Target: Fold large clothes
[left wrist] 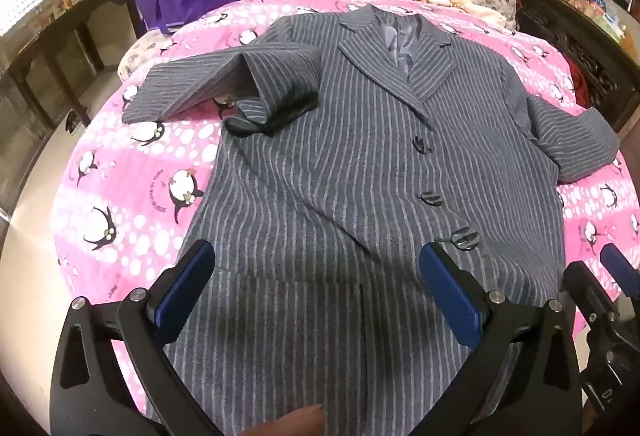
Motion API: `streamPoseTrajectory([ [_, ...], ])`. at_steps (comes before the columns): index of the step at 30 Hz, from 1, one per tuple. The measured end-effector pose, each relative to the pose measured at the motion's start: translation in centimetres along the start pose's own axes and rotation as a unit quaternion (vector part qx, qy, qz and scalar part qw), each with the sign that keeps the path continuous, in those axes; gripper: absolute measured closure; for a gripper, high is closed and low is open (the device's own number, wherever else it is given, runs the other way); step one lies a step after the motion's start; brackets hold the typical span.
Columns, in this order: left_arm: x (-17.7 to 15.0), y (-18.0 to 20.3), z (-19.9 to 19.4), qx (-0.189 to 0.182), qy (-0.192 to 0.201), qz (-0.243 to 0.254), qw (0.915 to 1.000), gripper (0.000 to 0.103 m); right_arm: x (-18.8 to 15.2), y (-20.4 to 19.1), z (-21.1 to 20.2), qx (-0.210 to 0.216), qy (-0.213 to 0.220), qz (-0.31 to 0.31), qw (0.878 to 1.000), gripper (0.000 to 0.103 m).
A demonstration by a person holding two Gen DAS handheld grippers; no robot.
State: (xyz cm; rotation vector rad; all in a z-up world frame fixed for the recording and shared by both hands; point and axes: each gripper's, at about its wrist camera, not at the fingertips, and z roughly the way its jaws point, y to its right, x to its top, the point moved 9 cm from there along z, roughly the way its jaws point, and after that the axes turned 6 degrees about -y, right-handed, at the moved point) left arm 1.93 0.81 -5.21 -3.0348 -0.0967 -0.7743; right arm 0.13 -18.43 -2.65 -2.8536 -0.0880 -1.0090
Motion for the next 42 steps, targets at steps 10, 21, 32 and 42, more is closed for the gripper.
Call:
streamPoseTrajectory([
  [10,-0.5,0.3,2.3,-0.009,-0.023,-0.003,0.9997,0.000,-0.1,1.1,1.9,-0.011,-0.028,0.009,1.000,0.027],
  [21,-0.4,0.1,4.1,-0.027,-0.029,-0.014,0.9991,0.000,0.3,1.2,3.3,-0.027,-0.038,0.004,0.999,0.027],
  [32,0.1,-0.3,3.6,-0.012,0.022,-0.006,0.9997,0.000,2.0,0.2,1.5,-0.029,0.019,-0.014,0.999,0.011],
  [42,-0.4,1.8,4.3,-0.033,-0.008,0.032,0.9989,0.000,1.1,1.8,2.1,-0.042,0.006,0.015,0.999,0.011],
])
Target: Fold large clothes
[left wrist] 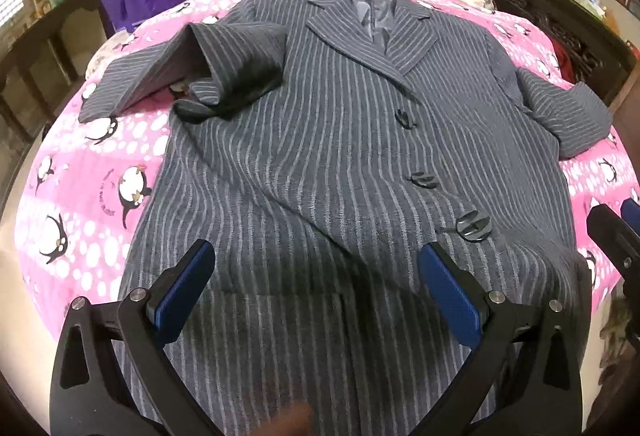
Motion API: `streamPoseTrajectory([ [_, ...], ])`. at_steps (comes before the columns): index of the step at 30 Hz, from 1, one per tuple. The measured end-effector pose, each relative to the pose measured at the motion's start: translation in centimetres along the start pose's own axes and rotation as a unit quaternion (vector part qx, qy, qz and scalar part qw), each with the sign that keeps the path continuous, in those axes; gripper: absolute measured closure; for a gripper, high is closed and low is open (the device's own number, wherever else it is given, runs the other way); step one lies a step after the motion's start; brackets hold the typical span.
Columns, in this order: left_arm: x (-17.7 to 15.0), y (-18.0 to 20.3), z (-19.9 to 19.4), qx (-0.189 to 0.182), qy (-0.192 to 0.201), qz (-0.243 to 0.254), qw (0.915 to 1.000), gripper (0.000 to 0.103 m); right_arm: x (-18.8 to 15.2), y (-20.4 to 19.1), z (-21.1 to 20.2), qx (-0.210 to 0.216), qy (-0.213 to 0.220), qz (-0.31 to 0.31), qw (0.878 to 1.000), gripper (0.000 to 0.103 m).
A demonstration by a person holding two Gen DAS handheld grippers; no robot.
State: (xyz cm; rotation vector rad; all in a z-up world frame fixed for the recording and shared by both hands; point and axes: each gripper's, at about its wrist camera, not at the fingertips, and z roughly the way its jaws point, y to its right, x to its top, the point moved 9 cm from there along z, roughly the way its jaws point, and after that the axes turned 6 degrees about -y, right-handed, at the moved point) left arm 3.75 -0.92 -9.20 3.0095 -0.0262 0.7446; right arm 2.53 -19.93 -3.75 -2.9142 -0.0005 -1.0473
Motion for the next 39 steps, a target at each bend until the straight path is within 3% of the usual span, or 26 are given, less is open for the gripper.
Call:
streamPoseTrajectory([
  [6,0.3,0.1,-0.2,-0.022,0.000,-0.011,0.9997,0.000,1.5,1.1,-0.3,0.012,0.000,0.015,1.000,0.011],
  [10,3.9,-0.2,-1.2,-0.033,0.024,-0.011,0.9991,0.001,5.1,1.7,-1.1,0.025,0.005,0.029,0.999,0.011],
  [15,10.0,-0.9,-0.6,0.011,0.061,-0.004,0.9981,0.000,9.8,0.3,1.1,0.085,-0.020,0.048,0.995,0.011],
  [17,10.7,-0.9,1.6,0.020,0.064,0.004,0.9977,0.000,10.4,-0.2,3.5,0.083,-0.024,0.050,0.995,0.011],
  [20,9.1,-0.9,6.0,0.029,0.038,0.019,0.9987,0.000,9.8,-0.8,8.3,0.068,-0.016,0.022,0.997,0.011],
  [22,6.8,-1.5,8.7,0.025,0.010,0.009,0.9996,0.000,7.7,-0.5,12.0,0.050,-0.040,0.010,0.998,0.011],
  [25,6.1,-2.4,8.0,-0.011,0.033,-0.021,0.9992,0.000,4.4,0.6,15.4,0.045,-0.077,0.017,0.996,0.009],
  [27,5.9,-2.4,7.8,-0.014,0.034,-0.017,0.9992,0.000,3.6,1.1,15.8,0.052,-0.056,0.000,0.997,0.007],
  [31,5.9,-2.5,7.9,-0.012,0.036,-0.014,0.9992,0.000,3.7,2.1,16.0,0.063,-0.060,0.009,0.996,0.000],
  [39,5.4,-2.1,7.9,-0.008,0.035,-0.012,0.9993,0.000,3.8,2.0,16.3,0.055,-0.065,-0.001,0.996,0.000],
])
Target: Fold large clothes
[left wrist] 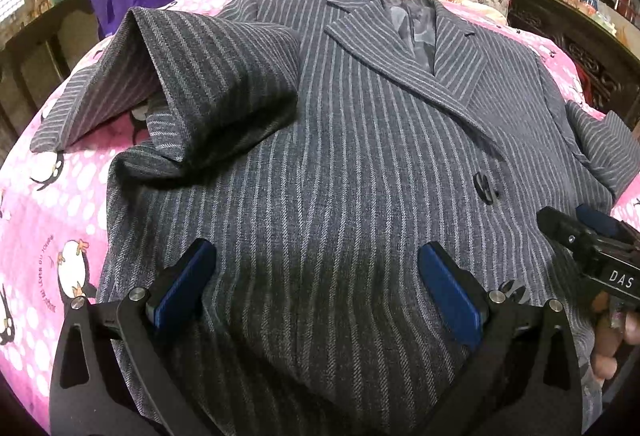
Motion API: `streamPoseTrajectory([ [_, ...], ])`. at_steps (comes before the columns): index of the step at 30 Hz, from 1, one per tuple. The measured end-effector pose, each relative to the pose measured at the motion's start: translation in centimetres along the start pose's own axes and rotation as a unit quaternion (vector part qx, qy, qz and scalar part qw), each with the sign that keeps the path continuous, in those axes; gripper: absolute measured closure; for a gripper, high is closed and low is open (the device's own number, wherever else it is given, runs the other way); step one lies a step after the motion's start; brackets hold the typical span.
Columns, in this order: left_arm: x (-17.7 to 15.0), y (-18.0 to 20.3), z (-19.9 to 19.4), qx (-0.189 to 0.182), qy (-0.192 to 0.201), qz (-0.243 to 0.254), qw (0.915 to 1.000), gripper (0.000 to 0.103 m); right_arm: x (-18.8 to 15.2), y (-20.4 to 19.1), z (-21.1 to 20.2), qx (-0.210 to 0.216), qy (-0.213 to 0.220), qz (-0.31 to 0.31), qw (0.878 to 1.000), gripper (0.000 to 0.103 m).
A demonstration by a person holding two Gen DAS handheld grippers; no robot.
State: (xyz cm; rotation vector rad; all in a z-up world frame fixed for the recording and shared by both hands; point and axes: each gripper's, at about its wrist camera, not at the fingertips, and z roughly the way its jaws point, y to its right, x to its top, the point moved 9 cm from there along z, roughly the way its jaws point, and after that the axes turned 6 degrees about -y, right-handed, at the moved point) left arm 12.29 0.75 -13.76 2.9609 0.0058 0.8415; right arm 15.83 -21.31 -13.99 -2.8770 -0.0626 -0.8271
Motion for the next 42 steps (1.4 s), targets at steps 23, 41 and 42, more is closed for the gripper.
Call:
streamPoseTrajectory([
  [23,0.0,0.0,0.0,-0.003,0.003,-0.001,1.0000,0.000,-1.3,-3.2,-3.9,-0.003,0.002,-0.041,0.999,0.000],
  [41,-0.1,-0.1,0.0,0.006,0.002,0.000,1.0000,0.000,-3.4,-2.0,-1.6,0.015,-0.006,-0.034,0.999,0.000],
  [42,-0.1,-0.1,0.0,0.006,0.002,0.000,1.0000,0.000,-3.4,-2.1,-1.6,0.015,-0.006,-0.034,0.999,0.000],
])
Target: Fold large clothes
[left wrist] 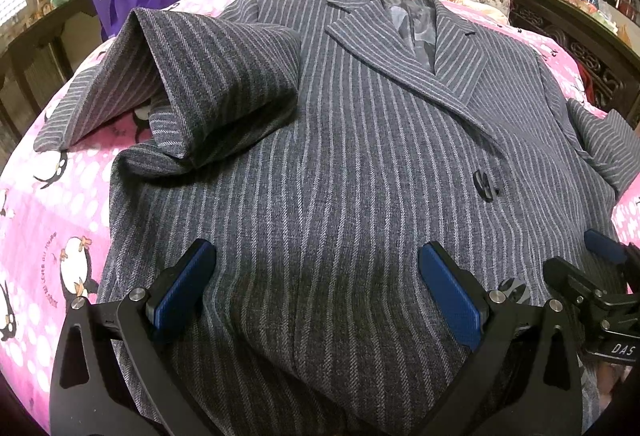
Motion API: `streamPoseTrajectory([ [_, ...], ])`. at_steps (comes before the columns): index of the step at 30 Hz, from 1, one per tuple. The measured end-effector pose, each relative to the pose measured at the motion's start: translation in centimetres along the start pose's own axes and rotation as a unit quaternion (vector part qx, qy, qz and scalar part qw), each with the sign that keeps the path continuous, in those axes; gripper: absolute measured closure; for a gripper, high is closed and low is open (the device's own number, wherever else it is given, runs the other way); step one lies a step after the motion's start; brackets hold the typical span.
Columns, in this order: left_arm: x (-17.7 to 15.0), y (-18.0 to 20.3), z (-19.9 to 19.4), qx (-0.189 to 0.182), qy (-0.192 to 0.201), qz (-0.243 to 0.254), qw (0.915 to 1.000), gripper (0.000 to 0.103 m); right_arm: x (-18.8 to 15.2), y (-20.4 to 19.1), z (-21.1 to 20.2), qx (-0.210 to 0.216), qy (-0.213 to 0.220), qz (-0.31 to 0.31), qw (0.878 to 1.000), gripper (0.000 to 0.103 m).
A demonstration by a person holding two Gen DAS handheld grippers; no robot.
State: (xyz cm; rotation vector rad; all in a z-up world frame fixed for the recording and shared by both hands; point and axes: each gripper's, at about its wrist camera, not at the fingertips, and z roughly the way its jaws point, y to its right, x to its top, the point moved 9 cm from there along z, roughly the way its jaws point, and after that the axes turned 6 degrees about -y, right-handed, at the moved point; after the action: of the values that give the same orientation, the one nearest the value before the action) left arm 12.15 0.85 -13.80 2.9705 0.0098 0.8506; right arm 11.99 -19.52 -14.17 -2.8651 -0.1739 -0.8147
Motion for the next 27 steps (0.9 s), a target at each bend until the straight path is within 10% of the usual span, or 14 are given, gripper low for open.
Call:
streamPoseTrajectory([
  [27,-0.09,0.04,-0.04,0.004,0.001,0.000,1.0000,0.000,-0.02,0.16,-0.10,0.002,0.000,0.001,1.000,0.000],
])
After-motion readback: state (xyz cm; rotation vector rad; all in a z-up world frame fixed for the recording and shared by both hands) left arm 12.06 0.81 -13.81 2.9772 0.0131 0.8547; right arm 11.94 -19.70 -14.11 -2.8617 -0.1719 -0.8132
